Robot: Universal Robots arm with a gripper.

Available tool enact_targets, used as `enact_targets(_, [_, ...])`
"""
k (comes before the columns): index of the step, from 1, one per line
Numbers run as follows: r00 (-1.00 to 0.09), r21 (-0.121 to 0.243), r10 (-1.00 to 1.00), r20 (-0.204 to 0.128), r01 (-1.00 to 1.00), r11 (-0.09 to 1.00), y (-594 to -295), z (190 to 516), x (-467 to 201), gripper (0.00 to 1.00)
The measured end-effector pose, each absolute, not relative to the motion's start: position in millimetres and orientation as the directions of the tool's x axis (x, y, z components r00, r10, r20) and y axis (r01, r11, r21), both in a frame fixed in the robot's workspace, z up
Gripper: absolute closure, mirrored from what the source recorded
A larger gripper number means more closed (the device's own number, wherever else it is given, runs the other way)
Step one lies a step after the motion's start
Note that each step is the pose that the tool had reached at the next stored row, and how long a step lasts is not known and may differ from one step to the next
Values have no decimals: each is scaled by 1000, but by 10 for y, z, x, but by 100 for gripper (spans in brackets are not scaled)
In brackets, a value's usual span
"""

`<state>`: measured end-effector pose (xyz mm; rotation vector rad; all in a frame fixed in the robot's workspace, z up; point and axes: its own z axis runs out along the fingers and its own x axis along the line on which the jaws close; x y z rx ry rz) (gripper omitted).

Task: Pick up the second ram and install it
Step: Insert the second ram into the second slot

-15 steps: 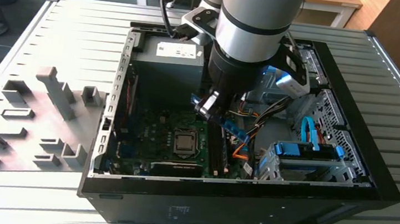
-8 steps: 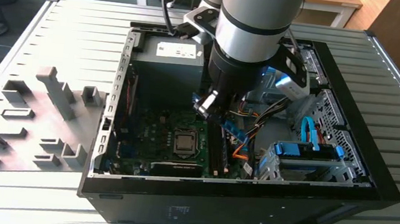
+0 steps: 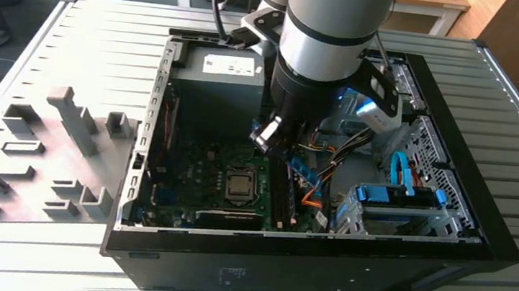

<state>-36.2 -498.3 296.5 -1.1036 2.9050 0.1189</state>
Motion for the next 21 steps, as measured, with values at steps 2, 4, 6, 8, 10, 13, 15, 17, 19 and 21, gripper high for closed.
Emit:
enact_targets(2, [-757, 60, -651, -57, -654, 754, -4983, 2964, -362, 86])
enact_targets(4, [-766, 60, -640, -56, -643, 764, -4983, 2964, -362, 86])
enact_targets(6, [-775, 60, -630, -56, -632, 773, -4983, 2963, -362, 86])
enact_targets(8, [-783, 59, -619, -56, -622, 781, -4983, 2963, -362, 86])
enact_targets(10, [-792, 59, -608, -56, -611, 789, -4983, 2963, -362, 86])
enact_targets(13, [-804, 59, -592, -56, -595, 802, -4983, 2962, -362, 86])
enact_targets(15, [-812, 59, -581, -56, -584, 810, -4983, 2962, -362, 86])
enact_targets(17, [-819, 59, -570, -56, -573, 817, -4983, 2961, -362, 86])
enact_targets(19, [-827, 58, -560, -55, -562, 825, -4983, 2961, -362, 86])
enact_targets(21, [-834, 58, -549, -55, -552, 832, -4983, 2961, -362, 86])
